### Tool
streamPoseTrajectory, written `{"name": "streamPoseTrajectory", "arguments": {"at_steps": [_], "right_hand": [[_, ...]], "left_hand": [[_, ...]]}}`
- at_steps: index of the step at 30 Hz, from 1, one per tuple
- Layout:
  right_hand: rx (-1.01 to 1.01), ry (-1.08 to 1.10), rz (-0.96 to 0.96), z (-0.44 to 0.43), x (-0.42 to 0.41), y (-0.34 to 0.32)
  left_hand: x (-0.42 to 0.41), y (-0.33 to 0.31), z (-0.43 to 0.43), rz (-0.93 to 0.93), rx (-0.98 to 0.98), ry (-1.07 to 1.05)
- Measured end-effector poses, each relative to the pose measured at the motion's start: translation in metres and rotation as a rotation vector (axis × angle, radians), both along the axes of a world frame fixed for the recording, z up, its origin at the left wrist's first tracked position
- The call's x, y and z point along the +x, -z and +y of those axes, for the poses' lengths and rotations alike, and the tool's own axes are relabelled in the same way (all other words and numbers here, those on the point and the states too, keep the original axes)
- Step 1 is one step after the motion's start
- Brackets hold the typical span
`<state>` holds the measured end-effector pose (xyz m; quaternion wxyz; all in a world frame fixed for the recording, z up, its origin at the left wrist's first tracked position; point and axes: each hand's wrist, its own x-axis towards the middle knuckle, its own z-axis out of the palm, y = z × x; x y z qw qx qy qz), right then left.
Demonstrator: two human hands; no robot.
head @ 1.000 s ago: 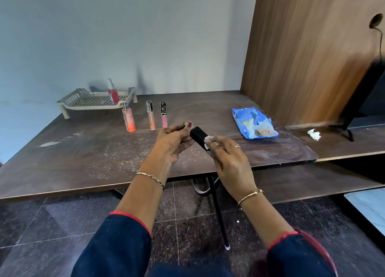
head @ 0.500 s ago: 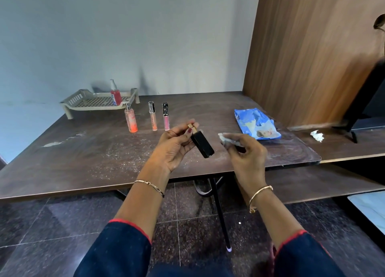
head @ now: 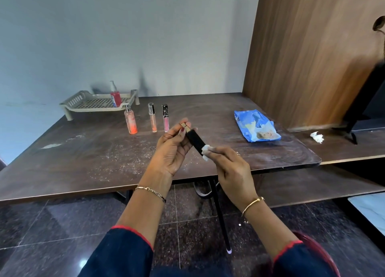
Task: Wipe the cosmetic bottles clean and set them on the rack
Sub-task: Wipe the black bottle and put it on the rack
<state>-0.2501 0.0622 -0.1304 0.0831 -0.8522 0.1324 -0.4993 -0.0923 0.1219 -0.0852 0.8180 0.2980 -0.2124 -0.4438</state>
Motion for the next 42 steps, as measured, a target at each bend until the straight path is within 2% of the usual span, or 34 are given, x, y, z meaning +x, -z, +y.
{"name": "streamPoseTrajectory", "arguments": {"at_steps": [4,9,13,16,20,23,28,32,37,40,42], "right_hand": [[0.345,-0.055,-0.255,0.012,0.008,-0.003],[0.4,-0.138,-0.248,0.025,0.012,-0.007],[0.492,-0.071,-0.311,0.023,0.014,-0.016],[0.378,-0.028,-0.269,0.011,0.022,-0.034],[0.144,-0.019,-0.067,0.004,0.042,-0.049],[0.0,-0.008,0.017,0.007,0.043,-0.038],[-0.116,-0.015,0.108,0.019,0.022,-0.02],[-0.11,-0.033,0.148,0.025,0.011,-0.016],[-0.008,-0.112,0.125,0.016,-0.002,-0.002],[0.123,-0.045,-0.016,0.011,-0.003,-0.001],[0.13,-0.008,-0.114,0.015,0.004,-0.013]], "left_hand": [[-0.005,0.003,-0.006,0.167,-0.073,0.033],[-0.013,0.007,-0.01,0.215,-0.13,-0.002],[-0.012,0.008,-0.007,0.225,-0.142,0.053],[-0.014,0.011,-0.008,0.224,-0.112,0.081],[-0.023,0.009,-0.008,0.25,-0.109,0.109],[-0.026,0.005,-0.005,0.32,-0.134,0.133],[-0.019,0.006,-0.009,0.352,-0.109,0.058],[-0.019,0.01,-0.01,0.388,-0.095,0.047],[-0.015,0.003,-0.005,0.414,-0.154,0.002],[-0.013,-0.007,-0.002,0.394,-0.171,0.0],[-0.016,-0.006,-0.002,0.382,-0.148,-0.005]]}}
